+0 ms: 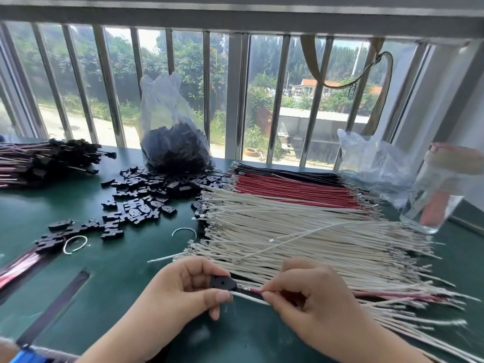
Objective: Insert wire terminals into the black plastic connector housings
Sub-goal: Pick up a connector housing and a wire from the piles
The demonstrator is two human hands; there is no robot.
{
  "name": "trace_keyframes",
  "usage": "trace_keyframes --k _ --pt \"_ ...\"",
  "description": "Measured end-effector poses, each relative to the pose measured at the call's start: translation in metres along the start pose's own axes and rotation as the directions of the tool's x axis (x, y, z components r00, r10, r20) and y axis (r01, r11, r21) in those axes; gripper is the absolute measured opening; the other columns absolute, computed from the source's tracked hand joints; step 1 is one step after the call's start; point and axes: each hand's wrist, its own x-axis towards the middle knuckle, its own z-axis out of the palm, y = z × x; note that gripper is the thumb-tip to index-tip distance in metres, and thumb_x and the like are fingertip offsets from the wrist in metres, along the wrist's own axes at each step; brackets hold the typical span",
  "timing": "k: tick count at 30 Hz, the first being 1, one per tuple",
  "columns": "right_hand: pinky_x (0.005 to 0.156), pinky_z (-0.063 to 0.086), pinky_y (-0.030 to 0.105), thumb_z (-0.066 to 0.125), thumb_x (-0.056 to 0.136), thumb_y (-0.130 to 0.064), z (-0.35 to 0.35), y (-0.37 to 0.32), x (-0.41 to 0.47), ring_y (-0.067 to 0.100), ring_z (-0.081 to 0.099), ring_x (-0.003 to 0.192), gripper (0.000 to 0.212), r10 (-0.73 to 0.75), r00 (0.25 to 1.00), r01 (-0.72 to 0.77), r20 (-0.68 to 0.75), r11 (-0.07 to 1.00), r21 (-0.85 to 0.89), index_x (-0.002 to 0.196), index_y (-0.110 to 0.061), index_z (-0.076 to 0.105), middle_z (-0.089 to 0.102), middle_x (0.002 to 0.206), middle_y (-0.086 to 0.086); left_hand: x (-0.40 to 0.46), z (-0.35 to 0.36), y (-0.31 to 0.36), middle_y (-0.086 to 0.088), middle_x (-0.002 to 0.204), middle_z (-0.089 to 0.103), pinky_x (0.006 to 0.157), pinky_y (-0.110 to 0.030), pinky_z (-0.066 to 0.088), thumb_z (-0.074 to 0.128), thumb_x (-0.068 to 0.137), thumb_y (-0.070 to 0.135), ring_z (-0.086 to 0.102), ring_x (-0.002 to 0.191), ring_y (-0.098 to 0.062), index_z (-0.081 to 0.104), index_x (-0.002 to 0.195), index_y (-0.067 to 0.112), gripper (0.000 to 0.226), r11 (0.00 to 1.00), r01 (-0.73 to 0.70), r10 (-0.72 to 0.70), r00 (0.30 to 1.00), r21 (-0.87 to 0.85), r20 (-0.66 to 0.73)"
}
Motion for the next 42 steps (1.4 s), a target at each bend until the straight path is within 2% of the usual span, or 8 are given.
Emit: trace_keyframes --k 6,11,16,18,21,29,33,42 --pt "0.053 0.044 0.02 0.054 0.077 -0.048 0.0004 -0.0006 -0.0004 0.006 0.058 0.066 0.023 0.015 1.0 -0.015 -0.024 1.0 0.004 0.095 -0.039 0.065 0.059 0.078 -0.015 -0.0012 0.0017 0.0011 -0.011 0.058 0.067 0.05 -0.015 0.046 0.077 0.05 0.009 0.056 0.044 -0.016 0.066 0.08 0.002 0.032 1.0 -0.013 0.013 1.0 -0.014 -0.026" --pt "0.053 0.041 0.015 0.054 0.077 -0.048 0.0015 0.0005 0.0002 0.004 0.057 0.066 0.023 0.027 1.0 -0.026 0.002 0.999 -0.04 0.098 -0.043 0.062 0.058 0.08 -0.02 -0.0017 0.0 0.0015 -0.014 0.058 0.065 0.051 -0.014 0.047 0.078 0.05 0.012 0.057 0.045 -0.016 0.072 0.075 0.012 0.026 1.0 -0.016 0.016 1.0 -0.009 0.001" --pt "0.052 0.034 0.008 0.055 0.077 -0.046 0.0006 0.0005 -0.0005 0.001 0.055 0.061 0.023 -0.001 1.0 0.001 -0.009 1.0 0.022 0.089 -0.035 0.071 0.055 0.071 -0.024 -0.0013 -0.0004 0.0011 -0.013 0.056 0.064 0.052 -0.013 0.045 0.083 0.054 0.01 0.056 0.045 -0.014 0.072 0.079 0.016 0.028 1.0 -0.018 0.018 1.0 0.013 0.014" --pt "0.051 0.036 0.011 0.057 0.077 -0.043 0.0002 0.0006 -0.0007 0.002 0.055 0.059 0.021 -0.006 1.0 0.007 -0.026 0.999 0.047 0.087 -0.033 0.072 0.056 0.069 -0.022 -0.0013 0.0 0.0 -0.014 0.058 0.065 0.053 -0.014 0.046 0.086 0.056 0.006 0.057 0.046 -0.015 0.072 0.08 0.016 0.03 0.999 -0.015 0.014 1.0 0.031 0.009" --pt "0.051 0.037 0.014 0.057 0.077 -0.044 -0.0004 0.0011 -0.0006 0.005 0.056 0.058 0.021 0.006 1.0 -0.004 -0.021 0.997 0.079 0.089 -0.034 0.071 0.057 0.069 -0.02 -0.0016 -0.0002 -0.001 -0.015 0.062 0.066 0.053 -0.015 0.046 0.078 0.056 0.009 0.057 0.046 -0.016 0.072 0.08 0.018 0.026 0.999 -0.013 0.013 1.0 0.029 0.005" --pt "0.053 0.036 0.01 0.059 0.077 -0.043 -0.002 0.0004 0.0001 0.007 0.058 0.063 0.018 0.014 1.0 -0.013 -0.019 0.996 0.088 0.088 -0.036 0.071 0.059 0.069 -0.019 -0.001 -0.0009 -0.0024 -0.012 0.066 0.069 0.053 -0.017 0.048 0.08 0.054 0.01 0.057 0.046 -0.016 0.072 0.079 0.019 0.028 1.0 -0.017 0.017 1.0 -0.003 0.014" --pt "0.052 0.036 0.01 0.064 0.077 -0.036 -0.002 -0.0001 0.0002 0.006 0.058 0.063 0.013 0.019 1.0 -0.018 -0.008 0.997 0.081 0.087 -0.036 0.072 0.059 0.069 -0.018 -0.0016 -0.0018 -0.0023 -0.011 0.066 0.069 0.055 -0.018 0.049 0.084 0.049 0.018 0.057 0.047 -0.016 0.072 0.08 0.02 0.033 1.0 -0.014 0.014 1.0 0.004 0.02" --pt "0.052 0.033 0.006 0.059 0.076 -0.042 0.001 -0.0005 0.0 0.002 0.056 0.061 0.017 -0.005 1.0 0.006 -0.018 0.998 0.067 0.087 -0.035 0.071 0.056 0.068 -0.021 -0.002 -0.0014 -0.002 -0.015 0.067 0.069 0.055 -0.017 0.048 0.078 0.056 0.011 0.058 0.048 -0.016 0.072 0.08 0.02 0.027 0.999 -0.018 0.017 1.0 0.029 0.023"
